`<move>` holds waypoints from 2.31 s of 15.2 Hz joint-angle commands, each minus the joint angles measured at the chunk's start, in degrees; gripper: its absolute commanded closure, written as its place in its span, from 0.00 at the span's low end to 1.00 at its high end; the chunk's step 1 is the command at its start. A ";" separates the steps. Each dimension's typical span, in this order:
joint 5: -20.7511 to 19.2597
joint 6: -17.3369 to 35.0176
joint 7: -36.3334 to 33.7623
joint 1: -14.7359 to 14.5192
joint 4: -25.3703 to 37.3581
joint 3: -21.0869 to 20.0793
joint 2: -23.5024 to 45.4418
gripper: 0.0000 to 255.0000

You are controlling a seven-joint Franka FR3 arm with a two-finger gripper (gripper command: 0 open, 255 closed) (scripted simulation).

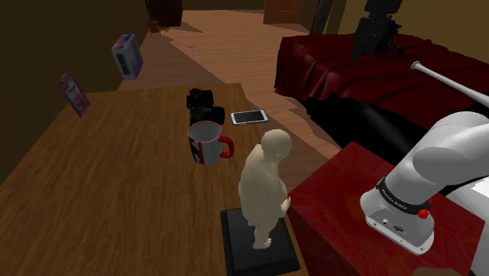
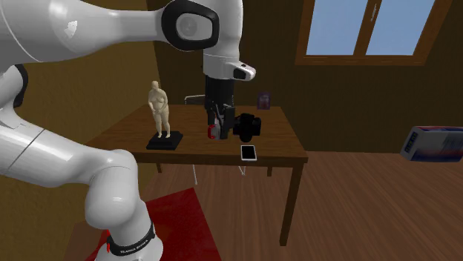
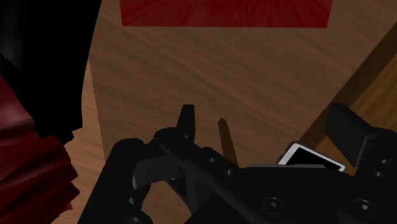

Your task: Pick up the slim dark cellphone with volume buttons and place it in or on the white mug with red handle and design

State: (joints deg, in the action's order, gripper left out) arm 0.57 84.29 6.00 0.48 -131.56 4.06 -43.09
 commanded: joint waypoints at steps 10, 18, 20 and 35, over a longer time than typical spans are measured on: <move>17.11 17.29 12.45 -1.95 -11.03 16.56 9.32 0.00; 43.62 22.83 34.24 -10.64 -13.03 30.70 28.81 0.00; 52.23 20.14 40.95 -12.79 -11.86 33.19 35.90 0.00; 88.04 -0.61 59.10 -12.36 -3.44 24.97 67.15 0.00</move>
State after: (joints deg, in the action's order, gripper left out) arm 88.04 83.40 65.09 -11.58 -134.98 29.34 23.99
